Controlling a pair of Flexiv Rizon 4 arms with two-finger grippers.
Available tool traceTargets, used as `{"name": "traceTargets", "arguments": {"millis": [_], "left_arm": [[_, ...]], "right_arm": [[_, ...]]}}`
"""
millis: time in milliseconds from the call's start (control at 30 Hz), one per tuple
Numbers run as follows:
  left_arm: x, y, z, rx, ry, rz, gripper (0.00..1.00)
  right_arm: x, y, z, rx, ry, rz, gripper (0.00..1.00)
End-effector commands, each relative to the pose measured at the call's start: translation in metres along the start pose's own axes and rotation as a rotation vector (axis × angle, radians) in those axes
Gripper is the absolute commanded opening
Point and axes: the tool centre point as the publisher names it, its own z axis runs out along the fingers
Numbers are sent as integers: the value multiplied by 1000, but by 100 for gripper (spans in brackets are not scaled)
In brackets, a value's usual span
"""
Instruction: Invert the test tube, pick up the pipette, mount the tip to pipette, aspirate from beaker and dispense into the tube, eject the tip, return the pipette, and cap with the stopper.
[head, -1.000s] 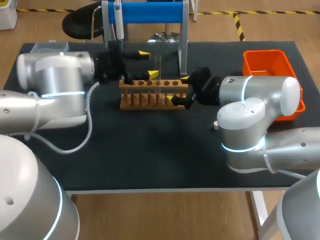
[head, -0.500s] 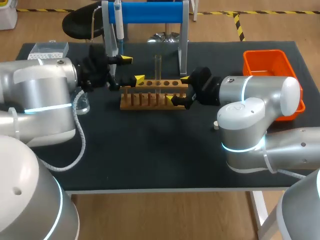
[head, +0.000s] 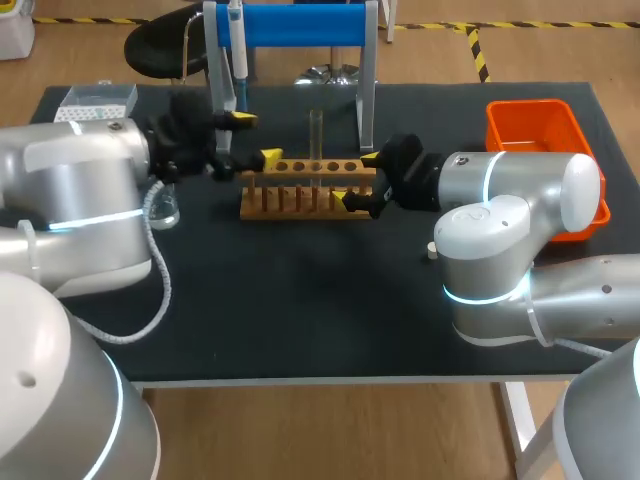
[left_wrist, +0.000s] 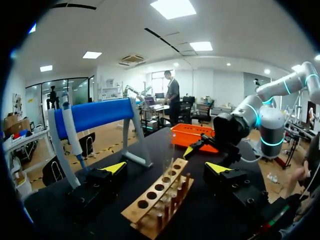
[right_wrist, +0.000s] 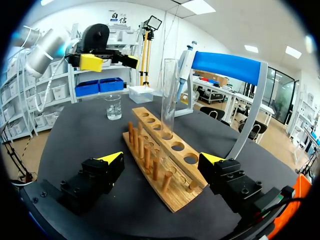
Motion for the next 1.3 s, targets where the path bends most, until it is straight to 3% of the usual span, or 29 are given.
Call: {"name": "traceTargets", "arguments": {"millis": [33,367,600,867,1300], "left_arm": [[-9,9,-38,36,-117,-3,100],[-67,49,-134,-70,-456,-58,100],[-105,66,-175,-108,-580,-109,100],[-144,76,-186,-138,-627,-132,100],[-199,93,-175,-151,-701,-167,100]], "right_arm": [[0,-1,-1,-2,0,0,100],[0,-1,-1,-2,0,0,100],[0,-1,-1,-2,0,0,100],[0,-1,-1,-2,0,0,100],[0,-1,-1,-2,0,0,100]]}}
